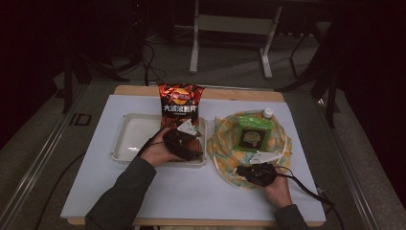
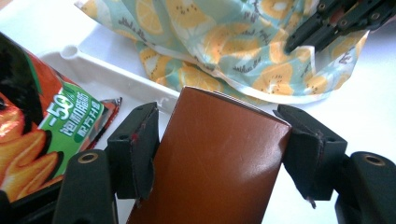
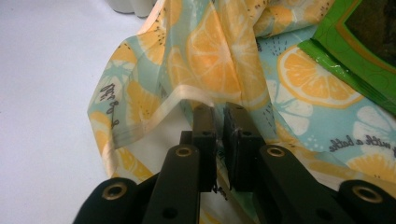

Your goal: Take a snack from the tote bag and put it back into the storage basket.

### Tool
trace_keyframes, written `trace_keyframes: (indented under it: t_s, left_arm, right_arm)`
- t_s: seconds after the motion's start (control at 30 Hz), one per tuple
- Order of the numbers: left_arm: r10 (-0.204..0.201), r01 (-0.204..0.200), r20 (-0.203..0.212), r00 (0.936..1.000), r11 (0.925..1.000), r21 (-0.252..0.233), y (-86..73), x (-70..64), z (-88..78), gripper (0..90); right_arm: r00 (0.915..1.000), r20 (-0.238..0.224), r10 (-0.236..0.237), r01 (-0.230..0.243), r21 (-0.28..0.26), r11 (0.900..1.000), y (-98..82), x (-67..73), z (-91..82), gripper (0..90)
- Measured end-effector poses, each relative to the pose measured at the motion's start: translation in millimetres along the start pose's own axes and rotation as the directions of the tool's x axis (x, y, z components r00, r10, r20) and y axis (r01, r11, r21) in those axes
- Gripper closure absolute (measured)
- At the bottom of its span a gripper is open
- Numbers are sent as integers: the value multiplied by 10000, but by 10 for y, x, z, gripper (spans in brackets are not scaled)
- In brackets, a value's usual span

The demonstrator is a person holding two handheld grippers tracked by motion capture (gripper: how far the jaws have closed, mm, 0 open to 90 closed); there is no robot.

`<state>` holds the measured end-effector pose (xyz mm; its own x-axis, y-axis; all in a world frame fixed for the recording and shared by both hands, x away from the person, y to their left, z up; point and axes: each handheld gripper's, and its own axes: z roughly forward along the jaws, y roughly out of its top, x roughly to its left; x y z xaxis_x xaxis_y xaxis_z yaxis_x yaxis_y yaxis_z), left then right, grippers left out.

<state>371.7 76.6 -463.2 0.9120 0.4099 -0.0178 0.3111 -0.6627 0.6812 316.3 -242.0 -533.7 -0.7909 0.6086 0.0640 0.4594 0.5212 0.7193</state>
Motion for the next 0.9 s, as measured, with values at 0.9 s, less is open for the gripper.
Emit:
trace_keyframes:
  t_s: [0.9]
  left_arm:
    - [-172,184,-137,9998,9951,969,12,-69,238,317]
  right_arm:
    - [10000,-36,4,-4,-28,10000,-1,-6,1,834]
